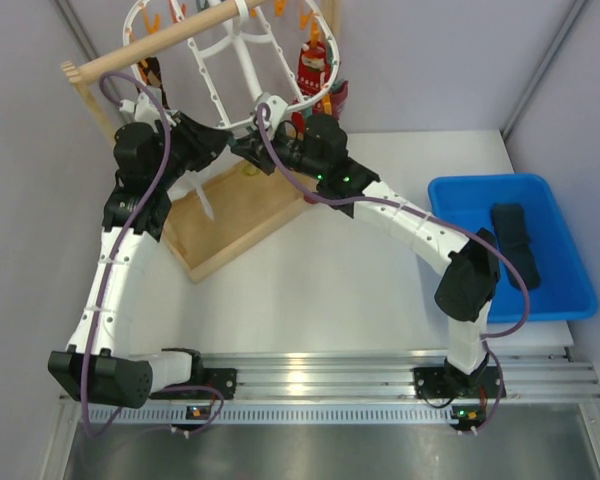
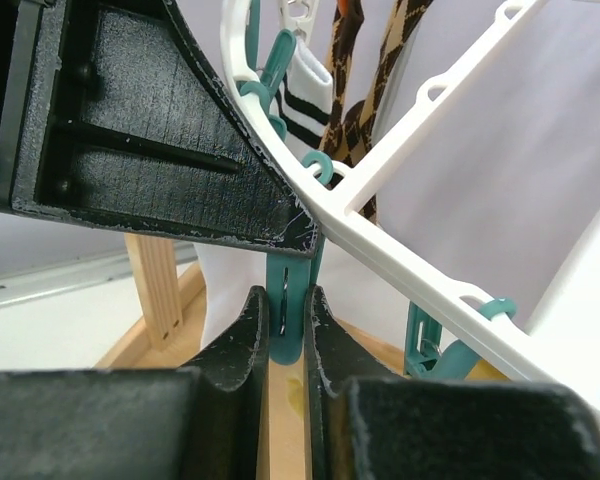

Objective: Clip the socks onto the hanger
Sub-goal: Open the clamp at the hanger.

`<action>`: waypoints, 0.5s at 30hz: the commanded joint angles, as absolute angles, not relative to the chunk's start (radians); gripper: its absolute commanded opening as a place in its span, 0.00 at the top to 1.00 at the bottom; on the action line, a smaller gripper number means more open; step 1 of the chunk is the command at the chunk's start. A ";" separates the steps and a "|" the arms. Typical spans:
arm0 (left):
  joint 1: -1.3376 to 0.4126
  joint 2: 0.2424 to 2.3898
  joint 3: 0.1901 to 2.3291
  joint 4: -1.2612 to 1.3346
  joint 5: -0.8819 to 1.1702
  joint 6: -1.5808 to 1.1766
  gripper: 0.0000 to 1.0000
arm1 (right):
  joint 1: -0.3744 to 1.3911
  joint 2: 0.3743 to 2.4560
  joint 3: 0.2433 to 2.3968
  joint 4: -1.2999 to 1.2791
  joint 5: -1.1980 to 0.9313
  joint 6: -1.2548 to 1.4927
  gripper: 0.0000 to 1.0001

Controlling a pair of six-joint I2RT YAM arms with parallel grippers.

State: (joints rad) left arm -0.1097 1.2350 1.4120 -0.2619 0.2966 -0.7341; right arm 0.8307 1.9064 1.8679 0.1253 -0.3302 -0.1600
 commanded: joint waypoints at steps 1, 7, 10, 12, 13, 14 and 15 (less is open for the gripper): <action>-0.114 1.218 1.433 -0.152 0.350 -0.720 0.83 | 0.847 1.910 1.919 0.112 -0.374 -0.180 1.00; -0.114 1.206 1.413 -0.133 0.387 -0.612 0.59 | 0.813 1.914 1.944 0.109 -0.483 -0.103 1.00; -0.114 1.210 1.419 -0.124 0.393 -0.583 0.58 | 0.808 1.913 1.944 0.107 -0.526 -0.083 1.00; -0.114 1.223 1.430 -0.121 0.402 -0.581 0.58 | 0.805 1.911 1.944 0.109 -0.538 -0.078 1.00; -0.114 1.227 1.431 -0.121 0.408 -0.583 0.57 | 0.805 1.913 1.944 0.113 -0.548 -0.069 1.00; -0.114 1.233 1.433 -0.121 0.422 -0.583 0.57 | 0.805 1.911 1.944 0.117 -0.552 -0.063 1.00; -0.114 1.236 1.437 -0.120 0.425 -0.583 0.57 | 0.801 1.914 1.945 0.115 -0.557 -0.054 1.00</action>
State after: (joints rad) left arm -0.1089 1.2282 1.4113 -0.2356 0.3775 -0.6071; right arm 0.7952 1.9087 1.8999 0.1089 -0.4549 -0.1040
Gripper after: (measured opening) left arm 0.427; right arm 0.075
